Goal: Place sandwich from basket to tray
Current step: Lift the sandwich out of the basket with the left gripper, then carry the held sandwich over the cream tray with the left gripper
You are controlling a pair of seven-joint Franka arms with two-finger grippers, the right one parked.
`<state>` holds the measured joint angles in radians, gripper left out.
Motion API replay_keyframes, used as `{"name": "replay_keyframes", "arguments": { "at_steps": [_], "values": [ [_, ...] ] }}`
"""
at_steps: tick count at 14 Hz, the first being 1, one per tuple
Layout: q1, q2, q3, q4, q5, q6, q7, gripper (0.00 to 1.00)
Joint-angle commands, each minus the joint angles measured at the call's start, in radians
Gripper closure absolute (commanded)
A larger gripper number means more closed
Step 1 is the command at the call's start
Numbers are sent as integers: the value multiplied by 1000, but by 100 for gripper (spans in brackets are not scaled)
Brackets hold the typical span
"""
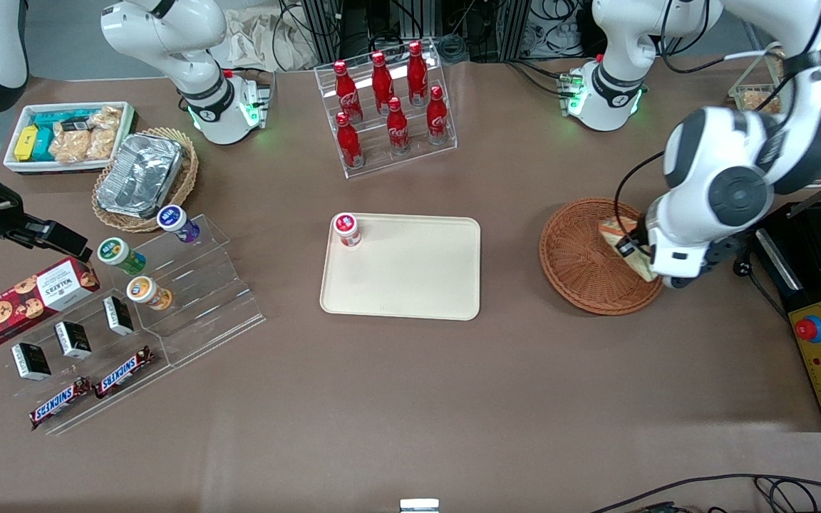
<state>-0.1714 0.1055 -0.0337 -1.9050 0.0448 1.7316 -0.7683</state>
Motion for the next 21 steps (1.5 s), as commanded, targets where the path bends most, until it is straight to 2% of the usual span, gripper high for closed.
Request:
{"name": "replay_keyframes", "arguments": {
  "at_steps": [1,3,5,10,14,17,21],
  "values": [
    [7,22,5,171,10,-172,119,100],
    [19,16,3,265,9,-239,229,100],
    [24,8,3,297,-18,-248,259,100],
    [23,-7,2,304,-22,-262,277,100],
    [-31,2,-32,299,-32,-261,247,100],
    [-40,14,-41,305,-138,-250,202,100],
    [-118,97,-109,360,-143,-218,207,100]
  ]
}}
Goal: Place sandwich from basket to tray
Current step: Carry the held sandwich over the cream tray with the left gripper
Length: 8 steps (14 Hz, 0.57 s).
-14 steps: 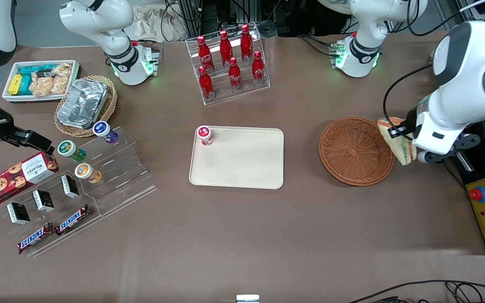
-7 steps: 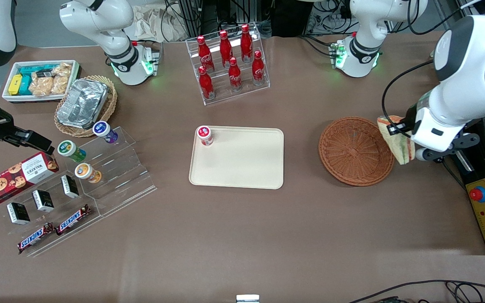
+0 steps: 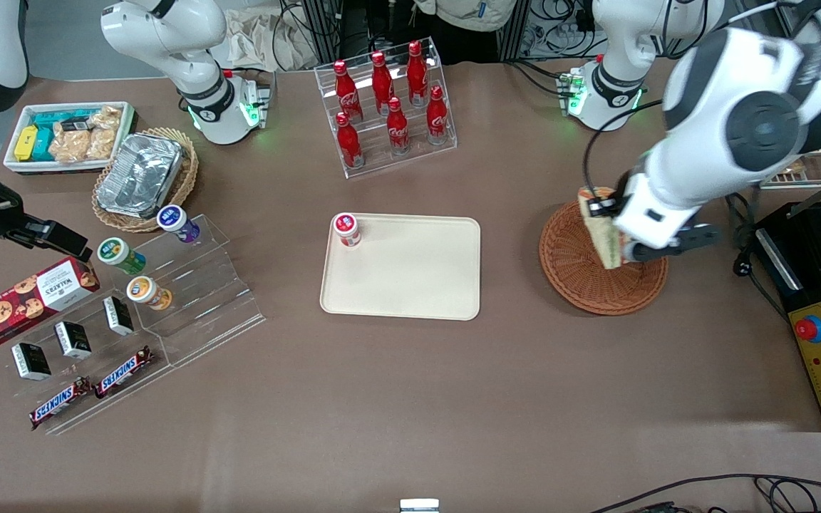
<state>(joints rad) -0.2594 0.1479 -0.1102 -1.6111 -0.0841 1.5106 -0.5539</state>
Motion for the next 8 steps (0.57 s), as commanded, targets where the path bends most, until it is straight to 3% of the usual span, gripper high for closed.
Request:
{"name": "replay_keyframes", "arguments": {
  "at_steps": [1,5,8],
  "values": [
    [-37,68,-66,68,-9,35,-8,100],
    [-110,154,-95,45,-9,185,-3,100],
    [-211,185,-94,-82,35,398,45,100]
  ]
}}
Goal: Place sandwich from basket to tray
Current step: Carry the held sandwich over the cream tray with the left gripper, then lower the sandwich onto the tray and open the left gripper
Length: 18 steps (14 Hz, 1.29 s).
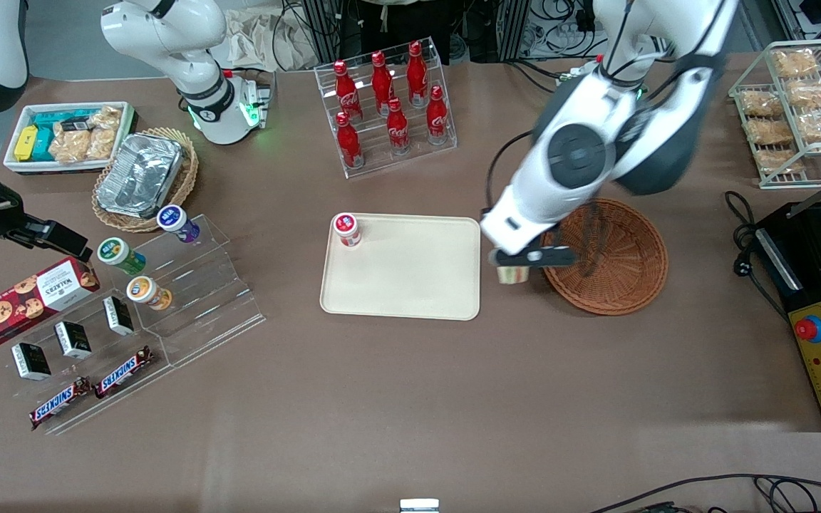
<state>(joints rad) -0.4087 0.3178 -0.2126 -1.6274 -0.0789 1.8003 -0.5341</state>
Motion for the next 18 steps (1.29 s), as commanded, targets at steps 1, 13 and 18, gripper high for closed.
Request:
{"name": "replay_keyframes", "arguments": {
  "at_steps": [1,13,18],
  "values": [
    [-82,26,9,-112,47,173,23,100],
    [-122,190,12,-160,77,419,11,57],
    [-104,101,30,-135,74,271,6,0]
  ]
}}
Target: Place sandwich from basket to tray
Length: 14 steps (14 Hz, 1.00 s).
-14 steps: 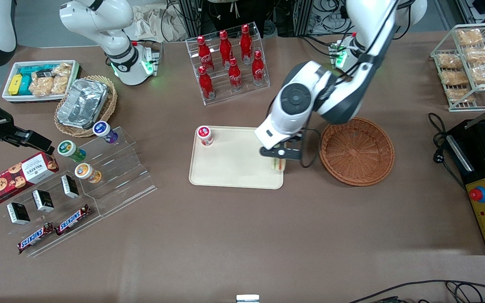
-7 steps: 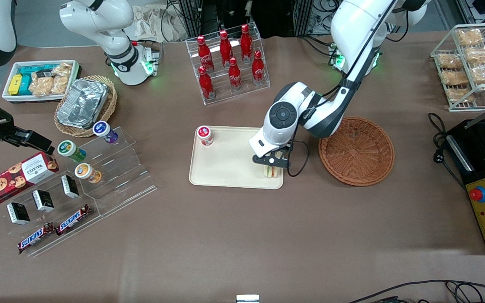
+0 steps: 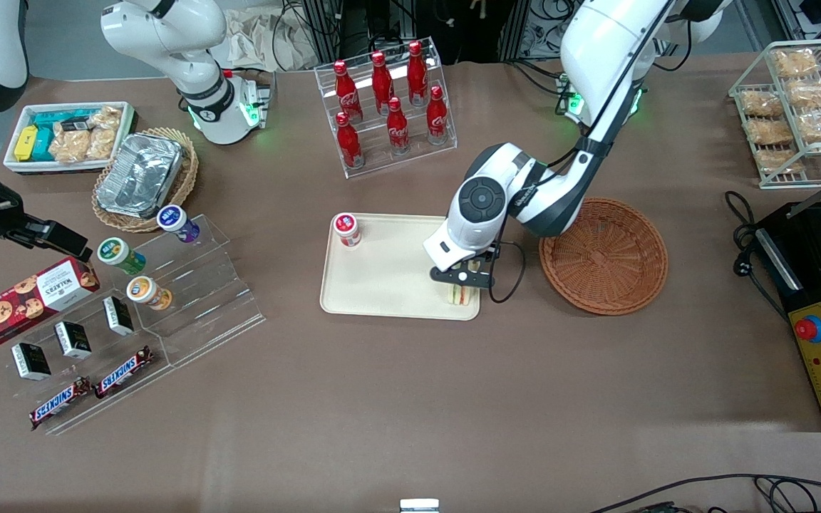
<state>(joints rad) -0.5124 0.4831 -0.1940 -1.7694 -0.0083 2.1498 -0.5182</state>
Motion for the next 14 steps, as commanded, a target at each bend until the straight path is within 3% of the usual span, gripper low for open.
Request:
{"name": "replay_keyframes", "arguments": {
  "at_steps": [1,5,10,14],
  "values": [
    [30,-93,17,11,10,-118,1,0],
    [205,-216,10,53,-45,-350,206,1],
    [357,-337,18,50,-21,-465,357,0],
    [437,-406,16,50,132,-577,359,0]
  ]
}}
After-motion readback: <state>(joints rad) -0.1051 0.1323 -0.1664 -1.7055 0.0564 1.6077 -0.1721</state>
